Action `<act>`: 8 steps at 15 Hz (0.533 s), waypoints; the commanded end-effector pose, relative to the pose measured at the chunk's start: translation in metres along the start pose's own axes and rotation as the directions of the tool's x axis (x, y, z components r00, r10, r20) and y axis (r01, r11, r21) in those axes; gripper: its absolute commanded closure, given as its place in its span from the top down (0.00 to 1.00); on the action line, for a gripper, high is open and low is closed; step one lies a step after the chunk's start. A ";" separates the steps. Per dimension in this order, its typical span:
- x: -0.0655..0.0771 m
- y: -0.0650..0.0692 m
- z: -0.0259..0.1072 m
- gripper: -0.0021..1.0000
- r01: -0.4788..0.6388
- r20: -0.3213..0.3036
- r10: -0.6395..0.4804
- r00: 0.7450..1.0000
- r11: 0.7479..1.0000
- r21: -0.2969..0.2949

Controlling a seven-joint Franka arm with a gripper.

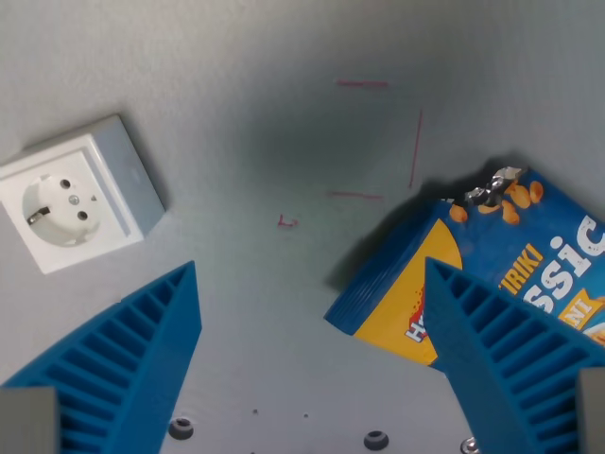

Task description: Rotate around gripper positive y

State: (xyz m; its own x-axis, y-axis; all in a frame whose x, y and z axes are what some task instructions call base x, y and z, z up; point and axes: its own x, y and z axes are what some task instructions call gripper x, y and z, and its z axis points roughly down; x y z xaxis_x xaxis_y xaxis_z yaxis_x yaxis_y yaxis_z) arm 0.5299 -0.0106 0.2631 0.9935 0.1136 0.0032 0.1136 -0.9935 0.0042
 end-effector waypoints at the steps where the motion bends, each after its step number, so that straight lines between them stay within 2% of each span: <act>1: -0.003 0.000 -0.001 1.00 0.000 -0.122 0.000 0.993 1.000 0.002; 8: -0.003 0.000 -0.001 1.00 0.000 -0.214 0.001 0.977 1.000 0.002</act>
State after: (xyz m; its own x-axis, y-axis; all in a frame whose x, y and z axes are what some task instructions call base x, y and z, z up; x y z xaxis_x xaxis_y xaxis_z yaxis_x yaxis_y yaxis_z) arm 0.5367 -0.0107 0.2643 0.9927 0.1137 0.0411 0.1134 -0.9935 0.0091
